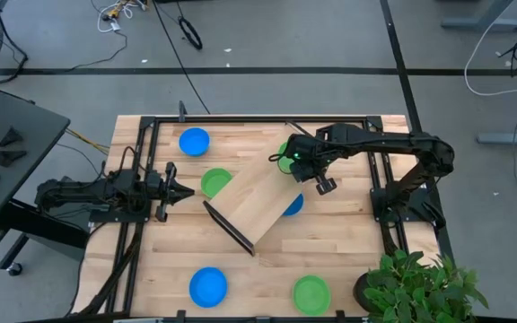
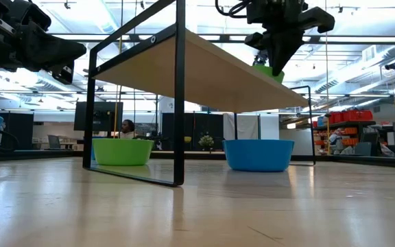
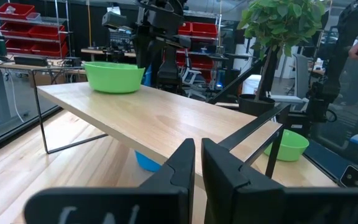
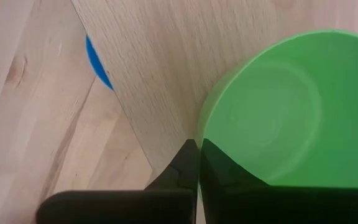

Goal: Pick & Place Mini bowls
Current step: Put the top green bowl on the shelf, then put the middle right blue bowl on the shelf

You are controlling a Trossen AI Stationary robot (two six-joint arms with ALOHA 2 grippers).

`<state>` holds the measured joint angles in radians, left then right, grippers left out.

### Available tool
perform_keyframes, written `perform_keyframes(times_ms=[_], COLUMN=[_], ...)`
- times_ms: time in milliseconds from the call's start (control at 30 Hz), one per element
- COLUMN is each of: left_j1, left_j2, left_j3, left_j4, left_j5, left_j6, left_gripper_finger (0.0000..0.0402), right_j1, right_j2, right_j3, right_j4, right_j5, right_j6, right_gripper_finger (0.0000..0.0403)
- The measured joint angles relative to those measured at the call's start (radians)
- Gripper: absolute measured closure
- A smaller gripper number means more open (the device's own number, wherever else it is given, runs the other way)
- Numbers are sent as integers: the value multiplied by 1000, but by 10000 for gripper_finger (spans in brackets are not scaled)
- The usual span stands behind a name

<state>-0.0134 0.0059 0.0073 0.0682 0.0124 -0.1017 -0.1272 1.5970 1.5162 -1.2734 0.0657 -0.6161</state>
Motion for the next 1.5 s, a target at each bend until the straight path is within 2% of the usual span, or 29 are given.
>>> perform_keyframes(times_ms=[200, 633, 867, 1100, 1500], left_j1=[0, 0, 0, 0, 0], left_j2=[0, 0, 0, 0, 0], left_j3=[0, 0, 0, 0, 0], left_j4=[0, 0, 0, 0, 0], left_j5=[0, 0, 0, 0, 0], left_j6=[0, 0, 0, 0, 0], left_gripper_finger=[369, 369, 369, 369, 369], right_j1=[0, 0, 0, 24, 164], right_j2=[0, 0, -57, -131, -167], right_j3=[0, -1, -1, -1, -1], right_j4=[1, 0, 0, -3, -6], right_j5=[-2, -6, 61, 69, 64], right_j6=[18, 37, 59, 93, 137], right_gripper_finger=[390, 308, 281, 271, 270])
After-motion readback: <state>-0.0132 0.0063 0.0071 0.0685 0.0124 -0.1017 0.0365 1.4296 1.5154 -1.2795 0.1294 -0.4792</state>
